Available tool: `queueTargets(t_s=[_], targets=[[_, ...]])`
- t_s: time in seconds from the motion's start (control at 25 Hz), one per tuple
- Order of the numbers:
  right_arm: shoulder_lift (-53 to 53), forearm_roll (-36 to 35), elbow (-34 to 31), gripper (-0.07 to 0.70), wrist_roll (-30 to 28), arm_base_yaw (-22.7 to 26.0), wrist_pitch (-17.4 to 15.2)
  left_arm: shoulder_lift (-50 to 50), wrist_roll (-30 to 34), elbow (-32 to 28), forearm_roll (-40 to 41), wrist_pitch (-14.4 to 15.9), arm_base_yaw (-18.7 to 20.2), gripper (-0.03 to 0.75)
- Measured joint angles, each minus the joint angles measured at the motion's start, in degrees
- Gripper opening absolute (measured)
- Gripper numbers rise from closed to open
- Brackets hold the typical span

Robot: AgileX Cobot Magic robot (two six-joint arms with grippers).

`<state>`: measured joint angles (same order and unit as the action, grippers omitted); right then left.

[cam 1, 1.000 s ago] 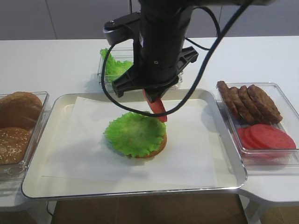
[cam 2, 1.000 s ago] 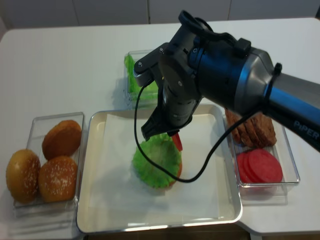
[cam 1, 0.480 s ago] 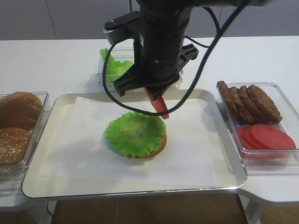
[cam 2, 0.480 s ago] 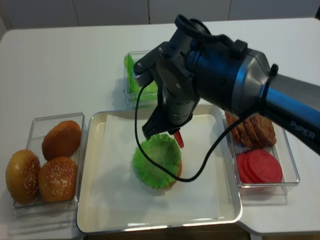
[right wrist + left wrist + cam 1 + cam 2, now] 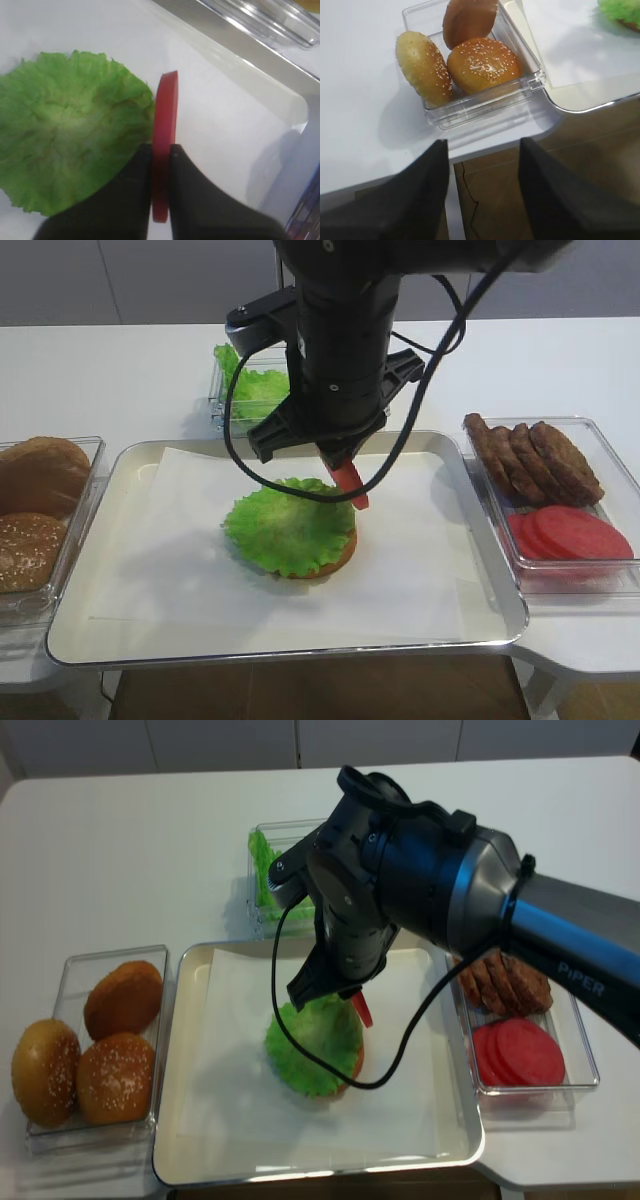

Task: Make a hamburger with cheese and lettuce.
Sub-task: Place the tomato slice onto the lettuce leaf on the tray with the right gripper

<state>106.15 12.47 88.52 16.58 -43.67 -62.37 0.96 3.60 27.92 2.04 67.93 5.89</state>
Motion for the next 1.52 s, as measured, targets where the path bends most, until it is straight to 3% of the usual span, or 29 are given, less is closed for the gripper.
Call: queueTargets(t_s=[0.2,0.68,0.88,1.52], targets=[[0.0,0.18,0.02,0.078,0.0,0.0,-0.32,0.0,0.0,0.0,0.0,0.0,0.0,0.342],[0.05,1.51,4.49,0.078,1.01,-1.57,-4.88,0.0,0.0,0.0,0.0,0.0,0.0,0.342],[0.16,1.7,4.49,0.078,1.01,-3.5,-4.88,0.0,0.0,0.0,0.0,0.0,0.0,0.342],[2.02,3.85,4.49,0.078,1.1,-3.5,-5.0,0.0,0.0,0.0,0.0,0.0,0.0,0.342]])
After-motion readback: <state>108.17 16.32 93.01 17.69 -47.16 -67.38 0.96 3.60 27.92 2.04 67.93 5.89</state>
